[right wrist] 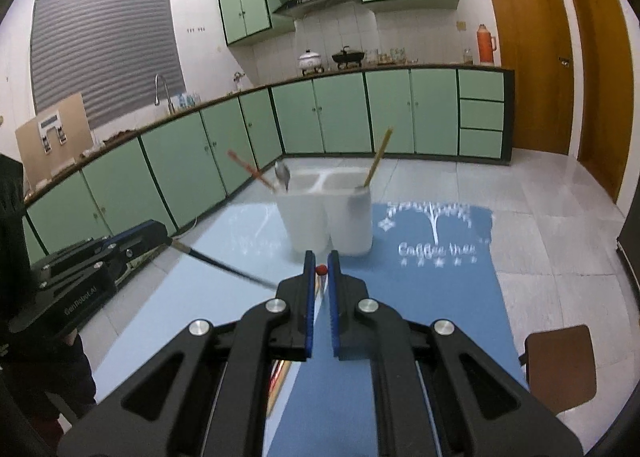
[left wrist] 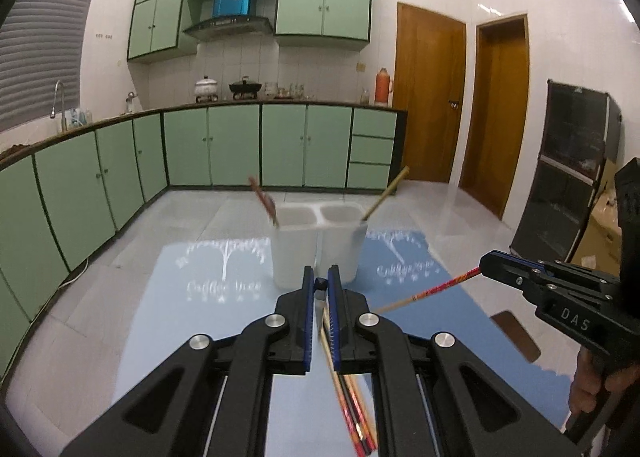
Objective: Organize utensils
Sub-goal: 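Lift both chopsticks and lower them into the white holder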
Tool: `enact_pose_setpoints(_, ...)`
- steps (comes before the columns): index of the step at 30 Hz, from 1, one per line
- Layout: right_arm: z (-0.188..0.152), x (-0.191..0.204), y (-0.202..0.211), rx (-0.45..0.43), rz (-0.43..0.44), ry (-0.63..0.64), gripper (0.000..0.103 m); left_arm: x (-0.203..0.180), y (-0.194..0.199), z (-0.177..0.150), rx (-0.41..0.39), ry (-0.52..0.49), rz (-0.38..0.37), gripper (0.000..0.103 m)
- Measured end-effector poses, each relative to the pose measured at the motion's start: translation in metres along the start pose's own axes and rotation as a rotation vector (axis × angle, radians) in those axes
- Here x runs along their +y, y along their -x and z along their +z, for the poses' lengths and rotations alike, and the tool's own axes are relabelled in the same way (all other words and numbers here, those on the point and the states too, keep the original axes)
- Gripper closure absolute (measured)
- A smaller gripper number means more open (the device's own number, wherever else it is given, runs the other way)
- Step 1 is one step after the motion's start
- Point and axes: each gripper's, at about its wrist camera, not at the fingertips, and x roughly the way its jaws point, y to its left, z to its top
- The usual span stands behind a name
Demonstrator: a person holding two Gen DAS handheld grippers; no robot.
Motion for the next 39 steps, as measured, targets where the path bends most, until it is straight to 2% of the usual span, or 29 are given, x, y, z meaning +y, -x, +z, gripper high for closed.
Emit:
enact_pose_setpoints(10,0.049,0.003,-0.006,-0.013,0.007,0.035,0.098,0.001,-0.007,0.032,-0.032,-0.003,-0.022,0.097)
enact_pose_setpoints(16,0.073,0.005,-0.008,-0.057,0.022,0.03,0.098,0.001,-0.014,0.049,-0.062,0.013,-0.025,0.097)
enact_pose_setpoints(22,0.105,0.005,-0.012,-0.128,0.023,0.018,0.098,-0.001,-0.02,0.076,-0.125,0.004,-0.012,0.097)
enact_pose_setpoints(31,0.161,0.004,-0.013,-0.251,0.009,0.046,0.098,-0.002,-0.019,0.127,-0.262,-0.001,0.003,0.097)
enact_pose_setpoints(39,0.2,-0.004,-0.036,-0.319,-0.026,0.069,0.098,0.001,-0.048,0.155,-0.341,-0.017,0.042,0.097)
